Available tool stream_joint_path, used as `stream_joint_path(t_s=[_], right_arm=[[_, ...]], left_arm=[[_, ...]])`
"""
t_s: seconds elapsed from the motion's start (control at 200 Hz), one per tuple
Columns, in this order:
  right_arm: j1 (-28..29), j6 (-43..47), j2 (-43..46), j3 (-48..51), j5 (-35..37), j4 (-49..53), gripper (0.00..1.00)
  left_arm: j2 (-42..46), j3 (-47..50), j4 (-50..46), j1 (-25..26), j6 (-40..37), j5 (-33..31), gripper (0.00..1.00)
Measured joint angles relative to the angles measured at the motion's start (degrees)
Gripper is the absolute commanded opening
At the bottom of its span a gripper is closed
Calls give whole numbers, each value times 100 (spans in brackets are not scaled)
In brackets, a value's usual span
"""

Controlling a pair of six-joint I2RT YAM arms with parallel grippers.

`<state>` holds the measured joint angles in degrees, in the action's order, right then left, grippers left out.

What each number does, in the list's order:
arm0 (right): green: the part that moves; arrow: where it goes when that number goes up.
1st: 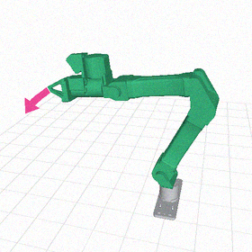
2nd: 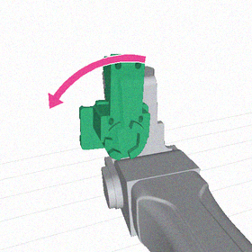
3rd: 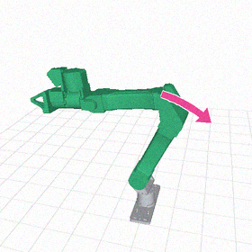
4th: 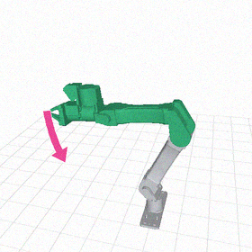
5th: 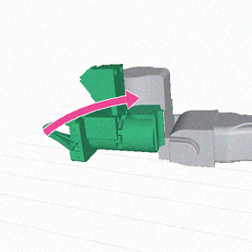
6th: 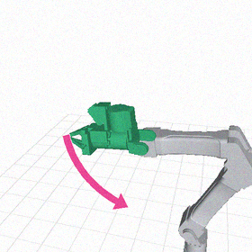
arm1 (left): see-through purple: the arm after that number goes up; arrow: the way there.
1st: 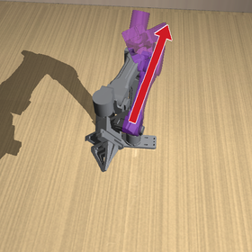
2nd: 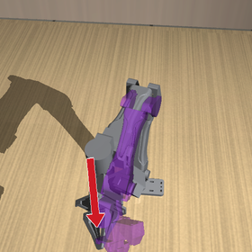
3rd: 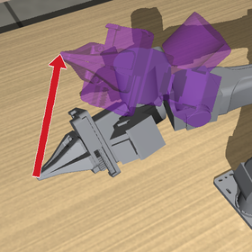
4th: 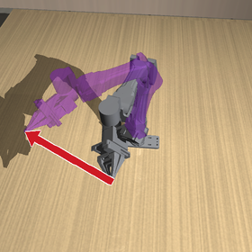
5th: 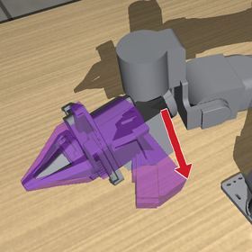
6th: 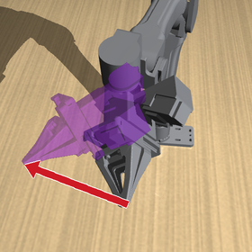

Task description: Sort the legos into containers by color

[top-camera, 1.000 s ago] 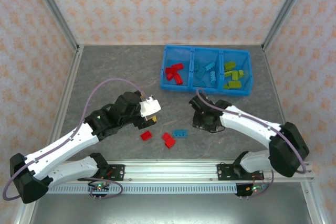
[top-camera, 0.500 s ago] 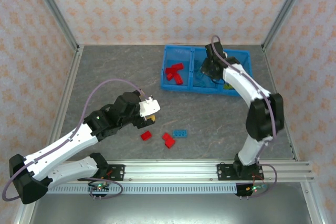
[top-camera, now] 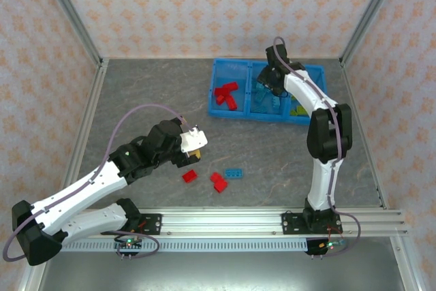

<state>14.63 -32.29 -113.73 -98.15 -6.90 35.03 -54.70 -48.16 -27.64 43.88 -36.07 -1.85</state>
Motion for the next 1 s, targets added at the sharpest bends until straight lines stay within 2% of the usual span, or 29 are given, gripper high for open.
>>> stream_joint_path(t_s=[0.21,0.345,0.44,0.515,0.601,0.681,0.831,1.001], right_arm=[[118,179,1554,1427,-715,-205,60],[675,691,2481,1919,-1093,-133,64],[1069,1010,2929,2157,-1307,-96,67],[1158,1189,3228,2341,-1447,-20,70],[1141,1364,3401,2417,-1478,122,73],[1119,1508,3451,2417,-1464,175,75],[1119,1709,3357,2369,-1458,304,76],[1119,1784,3038,2291,-1508,313,77]], left_arm=[[-160,0,4,-15,101,-46,99],[-374,-87,-39,-221,481,-79,99],[-719,-529,-319,-417,848,-79,97],[-1126,-1145,-693,-461,1333,-74,91],[-1552,-1759,-979,-461,2072,15,85],[-1740,-1851,-1126,-461,2712,177,82],[-1908,-1333,-1456,-448,3766,417,79],[-2184,-706,-1687,-374,4363,619,78]])
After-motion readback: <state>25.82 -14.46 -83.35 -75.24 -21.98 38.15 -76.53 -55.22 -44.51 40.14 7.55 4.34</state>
